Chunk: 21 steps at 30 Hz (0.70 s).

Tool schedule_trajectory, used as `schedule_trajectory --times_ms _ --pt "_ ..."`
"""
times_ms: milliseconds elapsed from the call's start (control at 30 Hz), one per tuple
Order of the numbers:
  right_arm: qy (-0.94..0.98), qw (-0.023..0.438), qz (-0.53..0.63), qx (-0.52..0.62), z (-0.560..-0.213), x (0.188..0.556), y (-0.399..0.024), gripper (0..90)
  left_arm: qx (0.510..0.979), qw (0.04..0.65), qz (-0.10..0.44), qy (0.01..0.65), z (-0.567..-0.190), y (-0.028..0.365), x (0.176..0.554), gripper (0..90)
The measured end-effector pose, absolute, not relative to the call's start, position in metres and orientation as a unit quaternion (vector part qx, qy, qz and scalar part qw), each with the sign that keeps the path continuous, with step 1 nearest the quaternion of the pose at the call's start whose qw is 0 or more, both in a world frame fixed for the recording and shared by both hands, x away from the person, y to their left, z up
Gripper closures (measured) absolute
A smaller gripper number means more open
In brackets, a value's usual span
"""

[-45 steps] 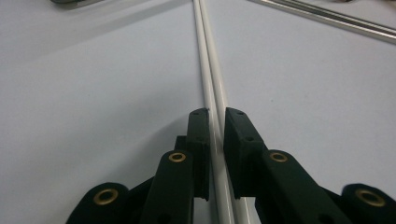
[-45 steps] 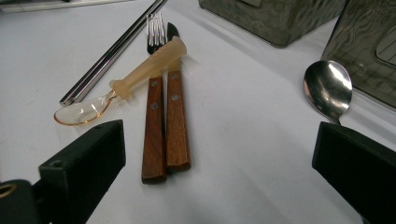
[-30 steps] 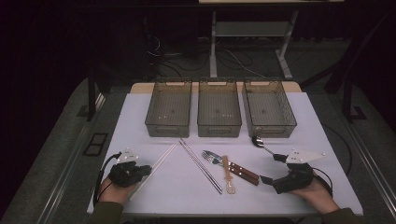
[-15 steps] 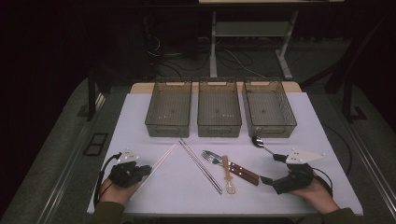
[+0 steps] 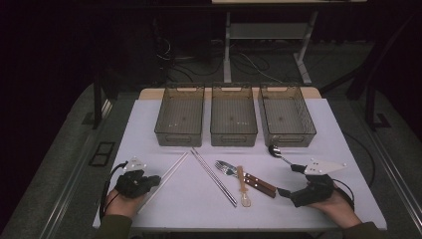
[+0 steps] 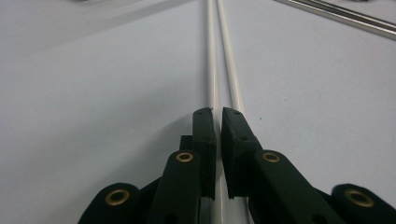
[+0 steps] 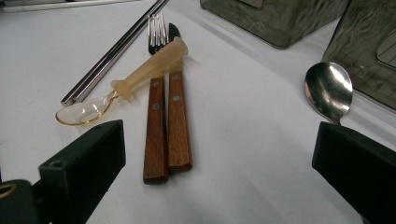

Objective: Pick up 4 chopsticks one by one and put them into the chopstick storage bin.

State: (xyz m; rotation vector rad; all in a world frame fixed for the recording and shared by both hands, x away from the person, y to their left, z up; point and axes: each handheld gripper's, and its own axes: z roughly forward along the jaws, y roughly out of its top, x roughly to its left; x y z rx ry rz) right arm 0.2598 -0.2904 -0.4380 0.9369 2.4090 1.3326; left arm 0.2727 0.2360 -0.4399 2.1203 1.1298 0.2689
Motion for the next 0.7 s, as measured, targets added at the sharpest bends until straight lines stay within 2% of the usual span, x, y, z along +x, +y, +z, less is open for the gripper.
schedule_trajectory --times_ms 167,700 --pt "0.823 0.117 0.455 0.32 -0.438 0.26 -0.29 2.5 0.823 0.351 0.105 0.434 -0.435 0.233 0.272 84.3" --pt "0.823 0.117 0.455 0.319 -0.438 0.26 -0.291 2.5 0.803 0.393 0.135 0.427 -0.41 0.235 0.272 84.2"
